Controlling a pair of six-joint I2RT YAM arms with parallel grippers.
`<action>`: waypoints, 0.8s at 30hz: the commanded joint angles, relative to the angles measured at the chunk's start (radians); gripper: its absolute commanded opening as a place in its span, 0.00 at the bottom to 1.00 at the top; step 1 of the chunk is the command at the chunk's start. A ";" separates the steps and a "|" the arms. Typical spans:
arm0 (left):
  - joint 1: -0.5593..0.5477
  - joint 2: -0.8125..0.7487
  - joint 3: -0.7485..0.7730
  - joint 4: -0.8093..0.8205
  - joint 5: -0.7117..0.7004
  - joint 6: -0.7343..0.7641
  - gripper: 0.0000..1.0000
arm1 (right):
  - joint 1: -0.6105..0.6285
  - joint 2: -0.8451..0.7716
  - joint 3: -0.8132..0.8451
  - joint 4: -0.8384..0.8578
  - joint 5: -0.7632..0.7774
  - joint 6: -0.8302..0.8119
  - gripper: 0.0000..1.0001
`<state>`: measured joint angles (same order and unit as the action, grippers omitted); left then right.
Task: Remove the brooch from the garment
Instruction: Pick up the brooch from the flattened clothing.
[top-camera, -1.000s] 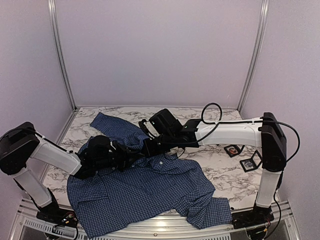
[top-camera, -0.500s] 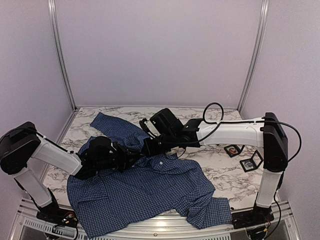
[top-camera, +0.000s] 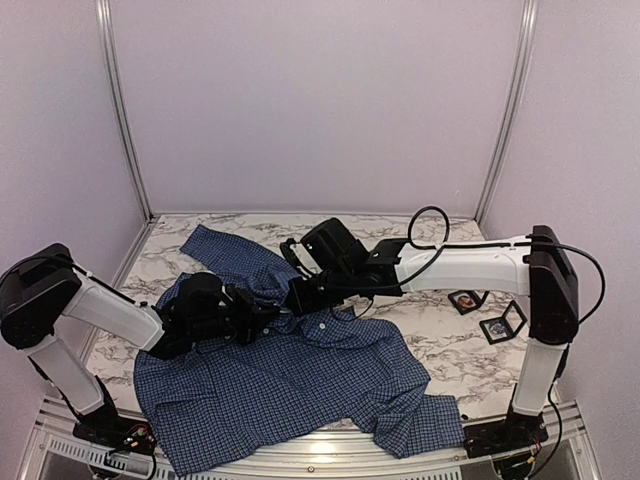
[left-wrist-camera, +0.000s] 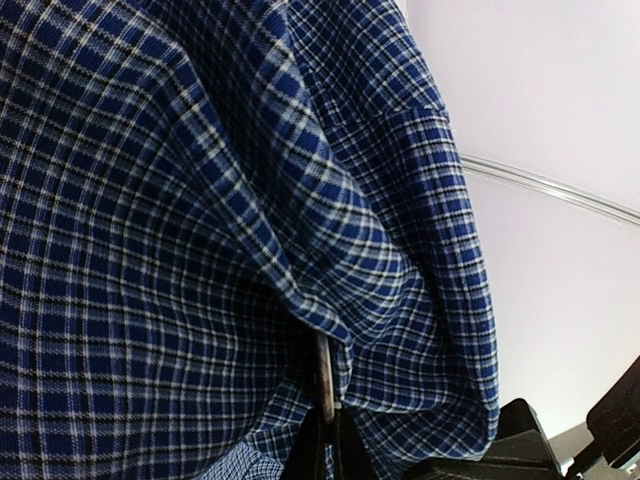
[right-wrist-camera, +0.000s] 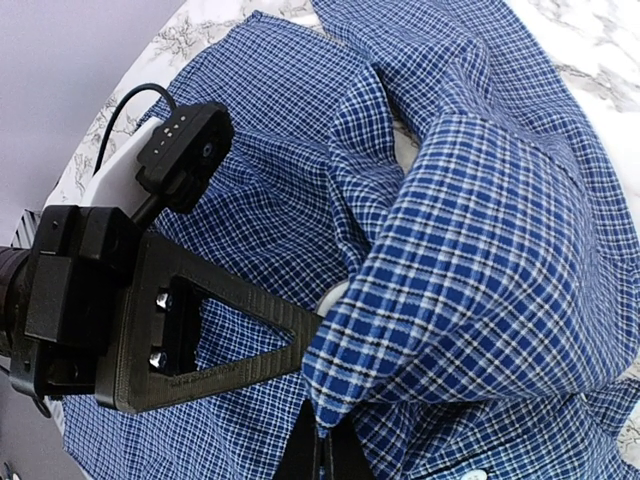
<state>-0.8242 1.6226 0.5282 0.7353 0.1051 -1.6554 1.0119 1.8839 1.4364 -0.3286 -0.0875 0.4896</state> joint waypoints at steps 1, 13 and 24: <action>-0.002 0.004 -0.004 -0.008 0.014 0.018 0.00 | 0.012 -0.032 -0.006 0.008 0.016 -0.003 0.00; 0.026 -0.097 0.037 -0.177 0.044 0.277 0.00 | 0.011 -0.028 -0.011 -0.003 0.112 -0.006 0.00; 0.062 -0.197 0.062 -0.323 0.056 0.523 0.00 | 0.011 -0.015 -0.015 0.006 0.129 0.010 0.00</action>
<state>-0.7803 1.4609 0.5701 0.4892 0.1410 -1.2507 1.0126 1.8824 1.4311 -0.3290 0.0147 0.4896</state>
